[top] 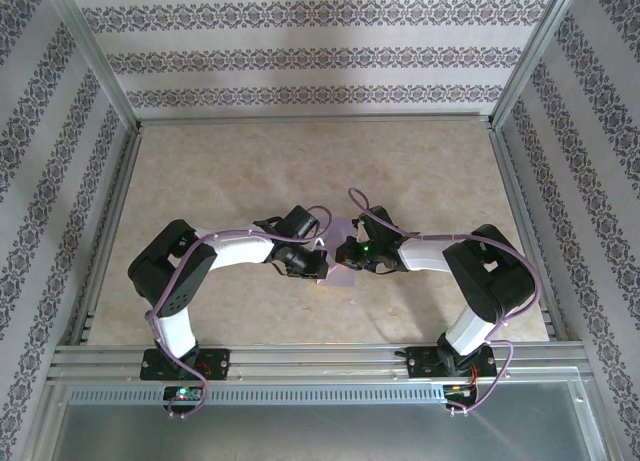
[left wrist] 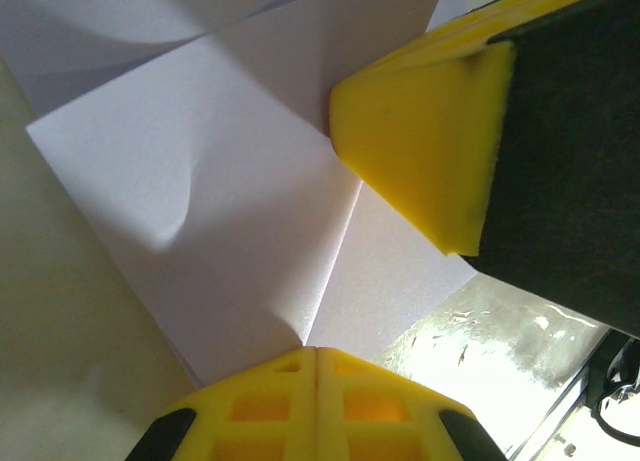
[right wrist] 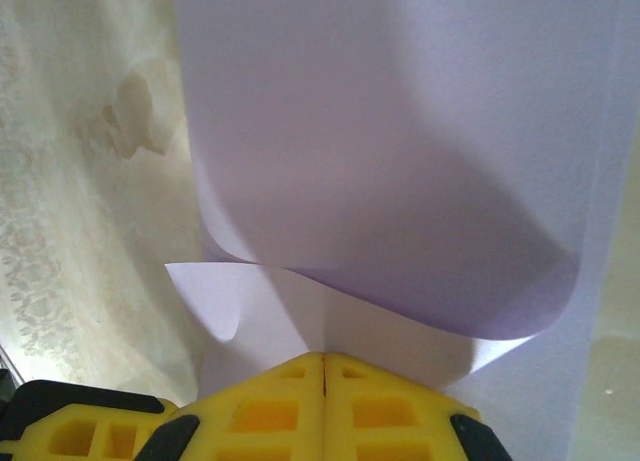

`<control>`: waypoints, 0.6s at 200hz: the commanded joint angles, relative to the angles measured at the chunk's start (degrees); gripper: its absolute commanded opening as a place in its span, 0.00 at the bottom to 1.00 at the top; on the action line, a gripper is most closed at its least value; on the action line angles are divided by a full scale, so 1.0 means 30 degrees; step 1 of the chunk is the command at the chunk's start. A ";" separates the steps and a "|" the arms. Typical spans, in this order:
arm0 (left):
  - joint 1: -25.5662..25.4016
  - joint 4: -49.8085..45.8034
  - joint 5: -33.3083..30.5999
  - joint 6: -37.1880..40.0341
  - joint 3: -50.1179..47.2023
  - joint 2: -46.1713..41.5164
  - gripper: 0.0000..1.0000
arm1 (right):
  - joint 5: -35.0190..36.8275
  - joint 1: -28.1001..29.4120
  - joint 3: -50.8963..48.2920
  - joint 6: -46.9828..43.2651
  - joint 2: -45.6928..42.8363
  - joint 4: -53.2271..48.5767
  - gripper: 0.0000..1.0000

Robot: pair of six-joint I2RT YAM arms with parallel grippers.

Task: Fold a paper plane with a square sheet of paper (fold left side to right side)
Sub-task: Fold the triangle a second time at the center of the table.

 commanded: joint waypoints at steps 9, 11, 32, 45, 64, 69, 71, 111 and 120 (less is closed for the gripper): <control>-0.0134 -0.0517 -0.0374 0.0296 -0.0287 0.0316 0.00 | 0.0403 0.0014 -0.0173 -0.0429 0.0494 -0.0874 0.00; -0.0134 -0.0517 -0.0370 0.0302 -0.0318 0.0313 0.00 | 0.0403 0.0014 -0.0173 -0.0415 0.0494 -0.0869 0.00; -0.0134 -0.0574 -0.0431 0.0330 -0.0392 0.0316 0.00 | 0.0403 0.0007 -0.0173 -0.0429 0.0471 -0.0897 0.00; -0.0135 -0.0575 -0.0443 0.0333 -0.0405 0.0295 0.00 | 0.0403 0.0011 -0.0174 -0.0414 0.0465 -0.0896 0.00; -0.0134 -0.0619 -0.0502 0.0333 -0.0455 0.0296 0.00 | 0.0403 0.0017 -0.0173 -0.0426 0.0494 -0.0896 0.00; -0.0135 -0.0634 -0.0553 0.0331 -0.0437 0.0286 0.00 | 0.0403 0.0014 -0.0173 -0.0422 0.0494 -0.0896 0.00; -0.0135 -0.0634 -0.0539 0.0310 -0.0450 0.0277 0.00 | 0.0403 0.0014 -0.0173 -0.0428 0.0494 -0.0896 0.00; -0.0134 -0.0839 -0.0697 0.0406 -0.0498 0.0184 0.00 | 0.0403 0.0014 -0.0202 -0.0426 0.0494 -0.0897 0.00; -0.0134 -0.0881 -0.0736 0.0421 -0.0518 0.0155 0.00 | 0.0403 0.0007 -0.0230 -0.0414 0.0494 -0.0896 0.00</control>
